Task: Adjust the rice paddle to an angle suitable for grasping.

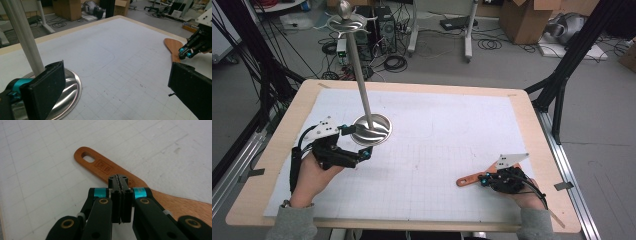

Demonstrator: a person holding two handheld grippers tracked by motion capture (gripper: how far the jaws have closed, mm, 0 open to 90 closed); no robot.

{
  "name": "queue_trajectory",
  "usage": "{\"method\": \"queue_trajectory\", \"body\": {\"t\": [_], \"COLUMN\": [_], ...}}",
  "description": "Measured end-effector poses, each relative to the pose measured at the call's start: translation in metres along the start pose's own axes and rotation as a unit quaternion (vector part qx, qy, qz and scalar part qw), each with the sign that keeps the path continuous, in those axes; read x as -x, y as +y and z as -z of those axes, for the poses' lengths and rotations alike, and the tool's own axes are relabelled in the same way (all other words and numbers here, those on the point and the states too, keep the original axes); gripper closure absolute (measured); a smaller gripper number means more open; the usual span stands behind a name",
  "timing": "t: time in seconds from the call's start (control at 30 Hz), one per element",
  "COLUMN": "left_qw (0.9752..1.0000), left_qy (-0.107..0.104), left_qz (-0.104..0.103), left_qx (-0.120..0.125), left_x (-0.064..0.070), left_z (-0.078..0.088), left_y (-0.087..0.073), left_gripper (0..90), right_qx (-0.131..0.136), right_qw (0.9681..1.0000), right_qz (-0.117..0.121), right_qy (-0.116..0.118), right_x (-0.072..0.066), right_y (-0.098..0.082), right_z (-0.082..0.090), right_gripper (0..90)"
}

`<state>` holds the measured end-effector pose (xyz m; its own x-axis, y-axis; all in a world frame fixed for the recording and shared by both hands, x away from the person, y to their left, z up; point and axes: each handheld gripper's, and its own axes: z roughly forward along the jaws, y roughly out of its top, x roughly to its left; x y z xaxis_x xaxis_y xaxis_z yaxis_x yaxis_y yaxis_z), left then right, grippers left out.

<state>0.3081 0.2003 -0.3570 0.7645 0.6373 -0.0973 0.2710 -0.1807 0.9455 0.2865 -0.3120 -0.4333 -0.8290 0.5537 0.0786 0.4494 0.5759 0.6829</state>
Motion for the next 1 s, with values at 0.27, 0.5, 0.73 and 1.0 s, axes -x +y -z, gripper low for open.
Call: {"method": "queue_trajectory", "body": {"t": [0.27, 0.5, 0.73, 1.0], "left_qw": [1.0000, 0.9999, 0.9996, 0.9990], "left_qy": [0.002, 0.011, 0.028, 0.044], "left_qz": [0.002, 0.002, 0.007, 0.011], "left_qx": [0.000, -0.005, 0.001, -0.002], "left_x": [0.000, 0.001, -0.001, -0.002], "left_z": [0.002, 0.009, 0.026, 0.039], "left_y": [-0.001, -0.005, -0.009, -0.015], "left_gripper": [1.9, 1.9, 1.9, 1.9], "right_qx": [-0.015, -0.014, -0.012, -0.014], "right_qw": [0.9998, 0.9998, 0.9998, 0.9994], "right_qz": [0.008, 0.010, 0.006, -0.004], "right_qy": [-0.008, -0.008, -0.017, -0.030], "right_x": [-0.001, 0.003, 0.006, 0.011], "right_y": [0.008, 0.017, 0.029, 0.040], "right_z": [-0.009, -0.017, -0.029, -0.038], "right_gripper": [89.7, 89.7, 89.7, 89.7]}}
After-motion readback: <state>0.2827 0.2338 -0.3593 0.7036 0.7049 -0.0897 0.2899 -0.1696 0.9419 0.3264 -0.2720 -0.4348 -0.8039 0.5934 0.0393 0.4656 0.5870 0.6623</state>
